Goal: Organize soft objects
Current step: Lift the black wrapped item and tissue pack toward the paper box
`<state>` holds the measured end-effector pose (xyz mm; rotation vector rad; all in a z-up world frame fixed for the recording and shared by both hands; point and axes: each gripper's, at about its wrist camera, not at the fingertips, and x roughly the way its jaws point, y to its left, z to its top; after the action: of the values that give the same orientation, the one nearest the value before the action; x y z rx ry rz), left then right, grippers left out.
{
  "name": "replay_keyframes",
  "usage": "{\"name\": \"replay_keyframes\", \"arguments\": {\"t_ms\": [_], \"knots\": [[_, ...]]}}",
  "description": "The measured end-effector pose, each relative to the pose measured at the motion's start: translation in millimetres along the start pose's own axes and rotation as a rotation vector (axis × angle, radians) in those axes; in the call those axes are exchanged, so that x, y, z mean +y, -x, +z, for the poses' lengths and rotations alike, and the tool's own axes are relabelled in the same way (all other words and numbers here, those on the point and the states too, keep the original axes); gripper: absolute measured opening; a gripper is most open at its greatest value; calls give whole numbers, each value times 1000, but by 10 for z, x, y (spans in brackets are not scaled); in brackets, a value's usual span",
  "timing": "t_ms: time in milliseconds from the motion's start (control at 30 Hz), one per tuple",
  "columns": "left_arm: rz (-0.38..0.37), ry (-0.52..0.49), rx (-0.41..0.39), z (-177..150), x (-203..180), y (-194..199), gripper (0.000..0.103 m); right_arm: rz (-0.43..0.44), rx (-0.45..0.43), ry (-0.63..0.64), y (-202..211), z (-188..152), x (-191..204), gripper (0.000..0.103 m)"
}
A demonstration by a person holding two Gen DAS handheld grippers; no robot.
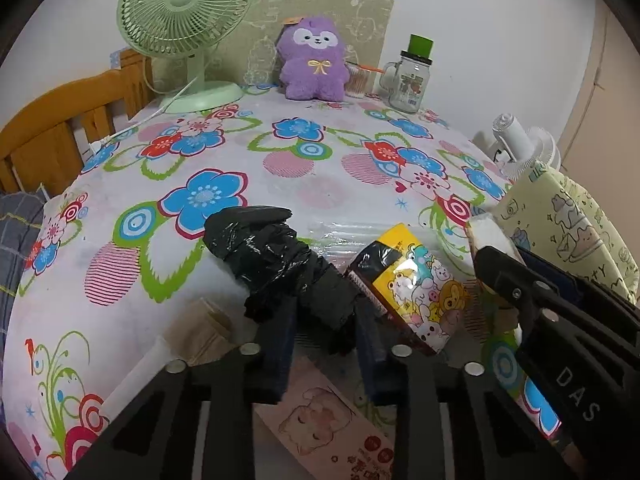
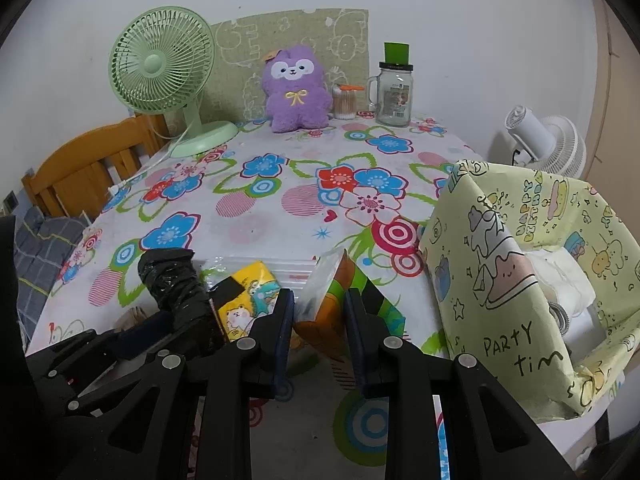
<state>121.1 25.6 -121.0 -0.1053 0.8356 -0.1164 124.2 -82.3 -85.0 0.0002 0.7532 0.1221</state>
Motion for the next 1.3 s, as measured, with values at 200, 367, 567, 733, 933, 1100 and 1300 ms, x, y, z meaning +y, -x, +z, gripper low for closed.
{"name": "replay_keyframes", "arguments": {"t_ms": [200,367,567,733,933,1100,1300], "knots": [[2,-3,-21,9,-14,82,22,5,0,2,21,-8,15,29],[5,-12,-45,10,-53,202,22,19,-10,0,98,-10,30,28],[15,-18,-71,1,-79,341,22,31,-32,-1,232,-21,39,27],[21,-26,-91,-12,-119,461,22,38,-54,-2,358,-28,32,27],[28,-39,-113,-20,-169,617,22,47,-82,-1,534,-14,26,27],[31,-48,-140,2,-217,775,22,54,-109,-3,691,25,19,27],[29,-59,-166,60,-289,941,22,59,-133,-3,861,105,-13,27]]}}
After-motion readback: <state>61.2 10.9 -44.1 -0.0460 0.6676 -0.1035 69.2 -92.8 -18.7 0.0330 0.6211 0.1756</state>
